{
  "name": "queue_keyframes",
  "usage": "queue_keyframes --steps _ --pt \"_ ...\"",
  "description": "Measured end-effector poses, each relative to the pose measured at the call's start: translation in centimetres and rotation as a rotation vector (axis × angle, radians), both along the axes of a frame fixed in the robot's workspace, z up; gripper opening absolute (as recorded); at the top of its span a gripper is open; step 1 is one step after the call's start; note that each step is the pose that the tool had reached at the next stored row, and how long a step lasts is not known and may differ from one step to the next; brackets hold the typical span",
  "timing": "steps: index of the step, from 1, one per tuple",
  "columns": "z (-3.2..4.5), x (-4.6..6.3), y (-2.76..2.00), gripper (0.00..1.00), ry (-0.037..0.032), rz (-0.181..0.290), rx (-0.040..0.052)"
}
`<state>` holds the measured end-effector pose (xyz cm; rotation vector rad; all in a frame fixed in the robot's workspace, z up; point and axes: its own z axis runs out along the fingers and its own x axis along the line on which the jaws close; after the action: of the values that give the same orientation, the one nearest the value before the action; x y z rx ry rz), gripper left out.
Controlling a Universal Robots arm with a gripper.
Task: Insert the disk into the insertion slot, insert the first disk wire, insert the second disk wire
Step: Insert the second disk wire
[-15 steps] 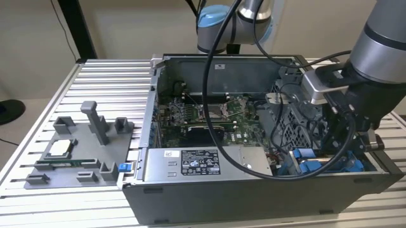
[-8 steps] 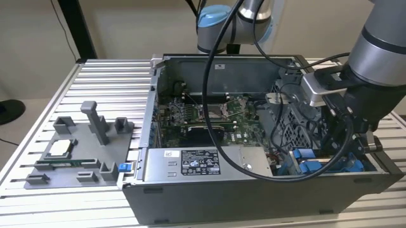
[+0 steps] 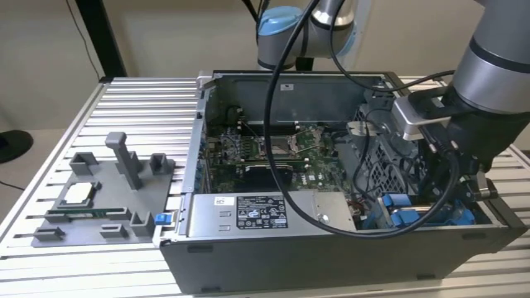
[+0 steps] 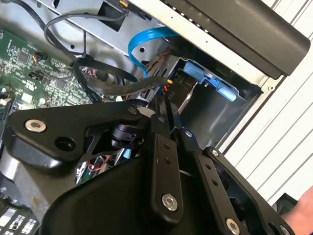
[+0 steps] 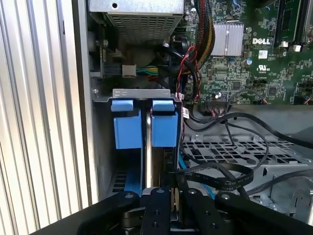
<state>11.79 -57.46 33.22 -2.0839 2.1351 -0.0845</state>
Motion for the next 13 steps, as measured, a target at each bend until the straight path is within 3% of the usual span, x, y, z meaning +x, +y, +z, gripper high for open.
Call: queue_keyframes --steps 3,6,13 --pt "-0.04 0.0 -0.01 1.0 -0.0003 0.0 0.0017" --pt "0.46 0.0 -0.01 1.0 -0.0002 0.0 0.0016" --pt "3.58 0.0 0.0 1.0 0.0001 0.0 0.0014"
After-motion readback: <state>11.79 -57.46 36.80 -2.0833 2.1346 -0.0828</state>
